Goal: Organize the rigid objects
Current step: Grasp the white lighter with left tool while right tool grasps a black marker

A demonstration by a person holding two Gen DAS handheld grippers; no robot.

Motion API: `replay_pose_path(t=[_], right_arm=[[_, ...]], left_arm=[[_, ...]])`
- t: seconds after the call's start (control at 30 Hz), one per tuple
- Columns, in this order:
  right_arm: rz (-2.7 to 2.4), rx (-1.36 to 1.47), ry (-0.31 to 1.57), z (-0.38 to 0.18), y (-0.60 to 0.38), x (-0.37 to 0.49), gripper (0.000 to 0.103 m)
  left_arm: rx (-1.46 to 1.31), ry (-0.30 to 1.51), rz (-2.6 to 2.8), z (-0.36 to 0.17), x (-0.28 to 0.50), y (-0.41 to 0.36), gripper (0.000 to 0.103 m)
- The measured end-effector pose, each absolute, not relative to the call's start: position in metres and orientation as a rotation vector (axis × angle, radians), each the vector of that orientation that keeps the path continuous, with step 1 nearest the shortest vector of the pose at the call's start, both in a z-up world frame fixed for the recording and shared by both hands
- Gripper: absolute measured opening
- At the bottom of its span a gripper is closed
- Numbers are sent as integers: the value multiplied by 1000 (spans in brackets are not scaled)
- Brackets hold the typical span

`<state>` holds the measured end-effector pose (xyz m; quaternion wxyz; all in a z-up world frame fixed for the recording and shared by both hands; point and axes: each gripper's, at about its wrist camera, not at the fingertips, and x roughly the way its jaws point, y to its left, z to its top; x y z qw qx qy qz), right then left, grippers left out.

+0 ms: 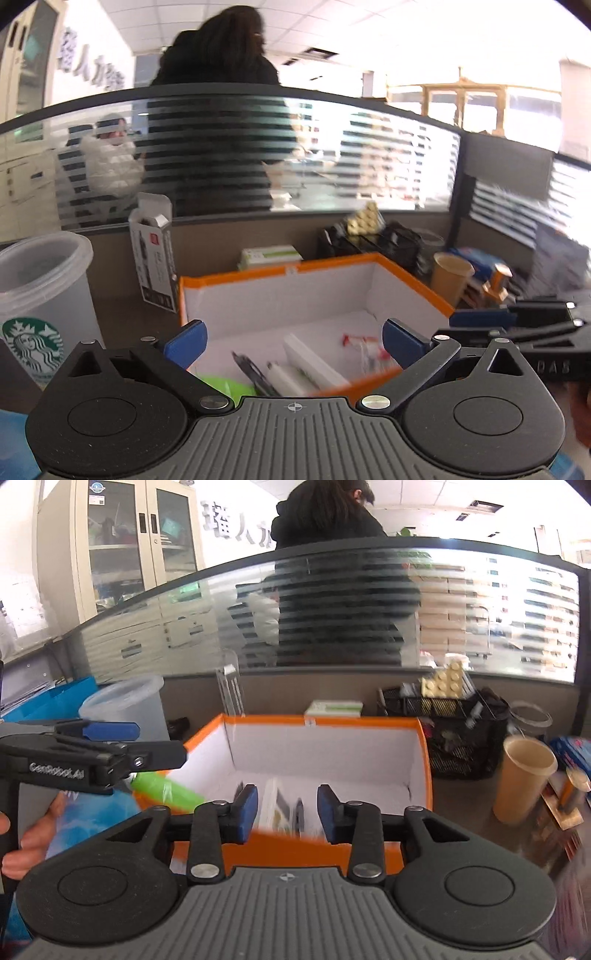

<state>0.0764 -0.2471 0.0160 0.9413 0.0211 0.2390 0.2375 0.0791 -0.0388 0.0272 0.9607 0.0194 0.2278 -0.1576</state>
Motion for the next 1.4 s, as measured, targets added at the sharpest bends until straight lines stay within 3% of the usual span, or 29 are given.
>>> replay_pose_path(t=[0.33,0.43,0.53,0.77,1.27,1.4], right_arm=[[418,-78,682,-63,-265,68,40],[430,-73,687,-72,-273,77,41],[462,-94,686,-76,-276,88,51],[564,-105,712,-86,-269,105,54],[697,-132,673,-76,-245,76,56],[774,-200,672,-80,-226,80,50]], left_arm=[[148,643,-509,-44,45,-78,102],[179,667,-561,-56,43,-90,102],[196,690,-604,-65,44,-100,102],[250,769,-675,-87,41,-116,102],[316,748,-735,-91,-1,-104,102],[327,764,-720,-96,-3,-106,102]])
